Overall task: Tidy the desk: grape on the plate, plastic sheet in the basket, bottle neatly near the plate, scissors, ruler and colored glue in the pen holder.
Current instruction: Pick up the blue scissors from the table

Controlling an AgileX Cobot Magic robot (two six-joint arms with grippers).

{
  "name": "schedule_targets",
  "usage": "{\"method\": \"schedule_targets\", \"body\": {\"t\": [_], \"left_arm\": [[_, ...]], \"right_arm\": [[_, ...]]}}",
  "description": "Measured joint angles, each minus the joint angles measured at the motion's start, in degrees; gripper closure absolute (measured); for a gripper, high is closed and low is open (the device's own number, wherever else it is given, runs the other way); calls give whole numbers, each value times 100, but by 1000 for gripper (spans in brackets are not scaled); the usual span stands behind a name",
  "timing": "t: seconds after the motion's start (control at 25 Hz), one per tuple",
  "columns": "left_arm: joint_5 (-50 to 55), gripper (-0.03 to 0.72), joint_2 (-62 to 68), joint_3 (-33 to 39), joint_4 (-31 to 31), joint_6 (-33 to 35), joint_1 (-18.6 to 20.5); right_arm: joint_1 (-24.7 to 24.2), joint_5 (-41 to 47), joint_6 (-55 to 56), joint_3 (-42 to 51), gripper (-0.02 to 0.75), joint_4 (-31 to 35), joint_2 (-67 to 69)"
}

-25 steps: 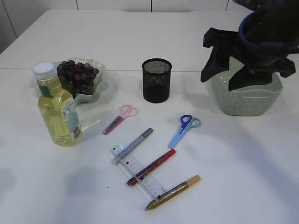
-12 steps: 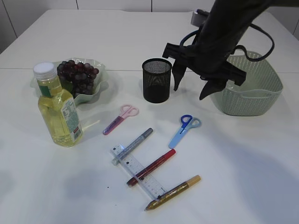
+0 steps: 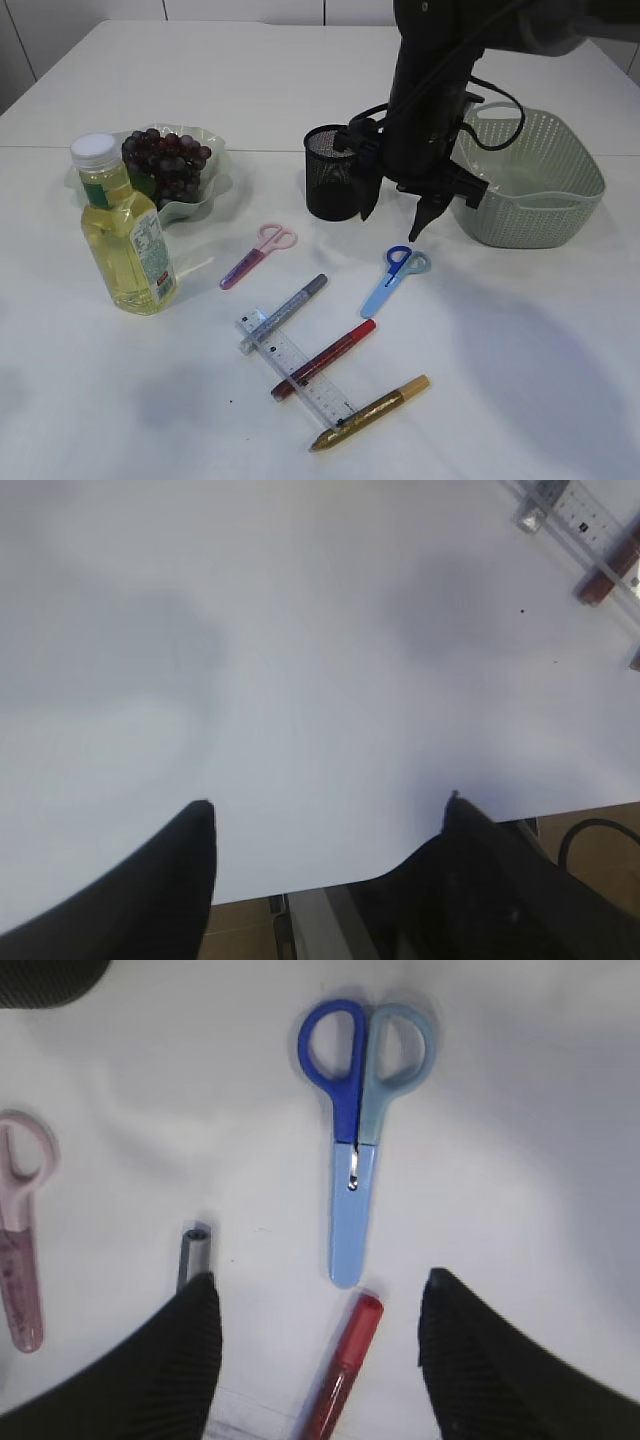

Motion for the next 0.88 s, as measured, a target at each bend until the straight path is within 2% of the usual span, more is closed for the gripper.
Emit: {"method": "schedule_targets", "body": {"t": [0.28,0.88], "left_arm": [[0,180,0,0,174,57,0],[0,181,0,0,312,113,0]], "right_arm": [[0,9,148,-11,248,90,374],[-61,9,-384,-11,248,174,800]]}}
